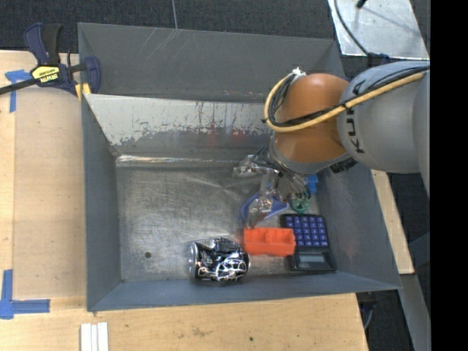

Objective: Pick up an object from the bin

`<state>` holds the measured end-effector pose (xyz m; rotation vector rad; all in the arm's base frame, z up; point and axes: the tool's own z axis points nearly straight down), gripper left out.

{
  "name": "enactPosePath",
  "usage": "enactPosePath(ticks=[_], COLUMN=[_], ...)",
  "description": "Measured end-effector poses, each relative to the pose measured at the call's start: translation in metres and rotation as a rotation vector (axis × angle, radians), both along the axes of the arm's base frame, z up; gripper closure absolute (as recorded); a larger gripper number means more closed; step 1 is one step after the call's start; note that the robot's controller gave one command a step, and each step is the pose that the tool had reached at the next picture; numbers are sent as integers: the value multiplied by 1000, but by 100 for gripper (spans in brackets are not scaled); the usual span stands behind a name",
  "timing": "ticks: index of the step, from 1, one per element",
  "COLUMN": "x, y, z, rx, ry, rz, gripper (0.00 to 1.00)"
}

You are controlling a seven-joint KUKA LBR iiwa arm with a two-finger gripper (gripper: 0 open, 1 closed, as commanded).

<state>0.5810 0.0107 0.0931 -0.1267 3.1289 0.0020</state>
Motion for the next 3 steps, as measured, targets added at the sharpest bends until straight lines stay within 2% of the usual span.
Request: enactPosePath(ticks=[1, 2, 3], x=[1, -5, 24], y=[-9, -22, -94], z=[-18, -16, -17], rx=[1, 1, -3], ry=[3, 5, -9], rz=[-15, -167, -120], gripper=[0, 0, 100])
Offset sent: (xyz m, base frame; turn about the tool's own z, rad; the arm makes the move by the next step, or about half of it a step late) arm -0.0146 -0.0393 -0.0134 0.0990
